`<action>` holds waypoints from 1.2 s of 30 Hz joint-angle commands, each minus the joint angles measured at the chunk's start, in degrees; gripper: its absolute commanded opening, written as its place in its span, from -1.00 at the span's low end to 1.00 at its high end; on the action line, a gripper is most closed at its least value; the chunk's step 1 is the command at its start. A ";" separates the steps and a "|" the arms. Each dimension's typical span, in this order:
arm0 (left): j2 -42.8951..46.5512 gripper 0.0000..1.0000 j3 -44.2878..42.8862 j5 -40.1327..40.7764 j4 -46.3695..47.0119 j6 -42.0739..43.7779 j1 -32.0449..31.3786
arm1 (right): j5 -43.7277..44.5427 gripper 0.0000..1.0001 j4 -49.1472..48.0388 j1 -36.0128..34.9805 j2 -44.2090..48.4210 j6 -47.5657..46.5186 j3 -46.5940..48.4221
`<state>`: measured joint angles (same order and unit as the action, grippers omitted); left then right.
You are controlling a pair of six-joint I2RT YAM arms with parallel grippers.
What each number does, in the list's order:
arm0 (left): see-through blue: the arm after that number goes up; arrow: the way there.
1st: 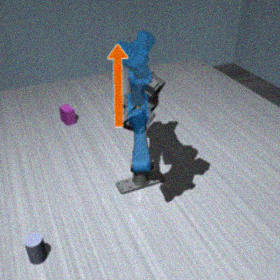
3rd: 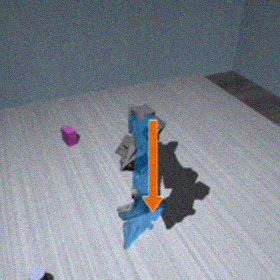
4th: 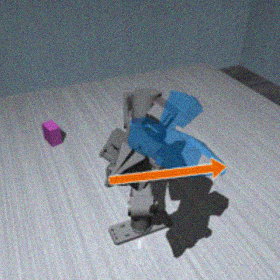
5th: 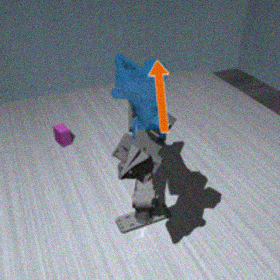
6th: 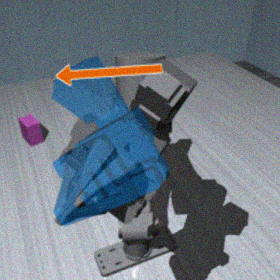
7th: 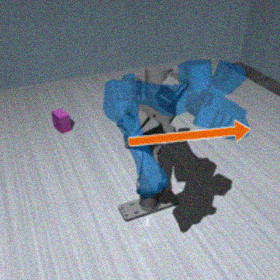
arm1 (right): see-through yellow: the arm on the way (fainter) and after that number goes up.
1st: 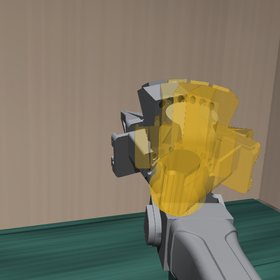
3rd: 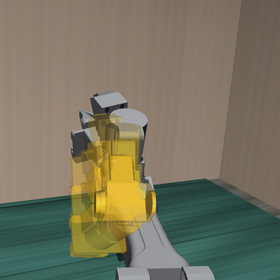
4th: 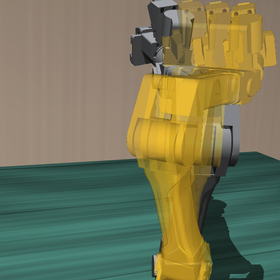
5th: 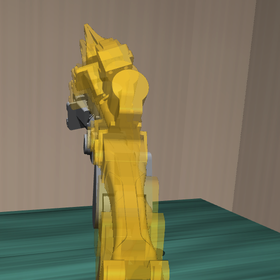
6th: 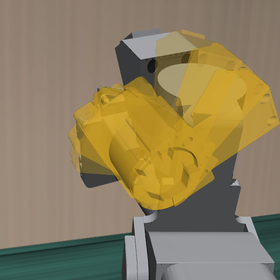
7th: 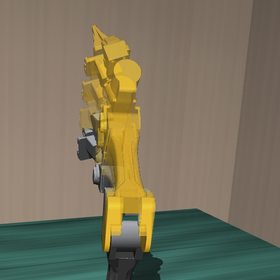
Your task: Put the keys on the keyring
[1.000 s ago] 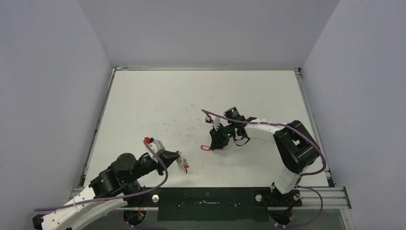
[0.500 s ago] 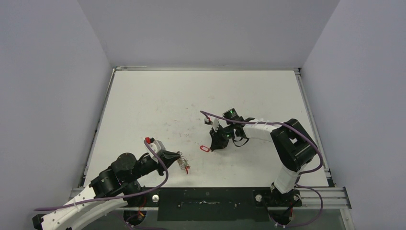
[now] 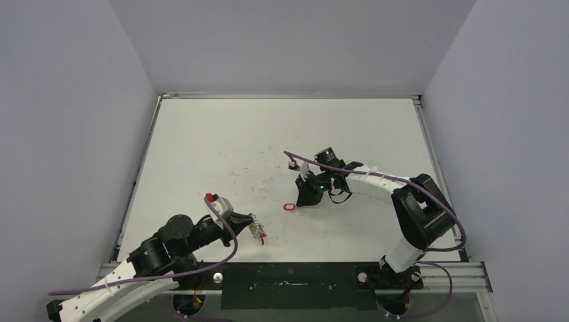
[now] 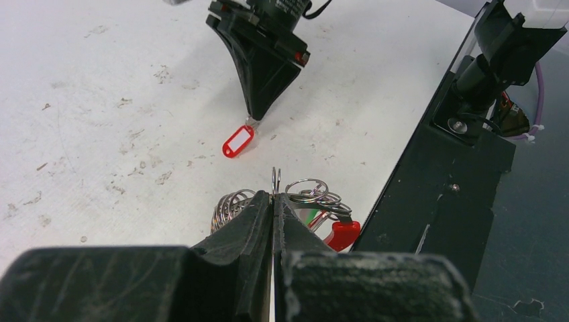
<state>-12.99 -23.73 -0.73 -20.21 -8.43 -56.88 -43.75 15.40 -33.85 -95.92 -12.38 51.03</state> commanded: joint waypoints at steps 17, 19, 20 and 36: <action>-2.99 -1.00 1.27 -0.41 9.57 -0.74 0.15 | 18.81 -1.00 -5.27 -0.22 32.42 14.09 -1.27; -3.17 -1.00 1.16 -0.41 9.66 -0.72 0.15 | 20.44 -1.00 -3.43 -0.21 32.89 15.63 -0.27; -3.25 -1.00 1.10 -0.41 9.60 -0.65 0.18 | 21.04 -1.00 -1.96 -0.16 32.79 15.80 0.48; -3.39 -1.00 2.61 -0.03 11.19 -0.21 0.19 | 6.37 -1.00 -2.98 -1.71 30.78 18.45 -0.03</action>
<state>-16.21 -21.47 -0.69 -15.11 -8.80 -56.88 -29.19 15.20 -34.46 -62.78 5.41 50.09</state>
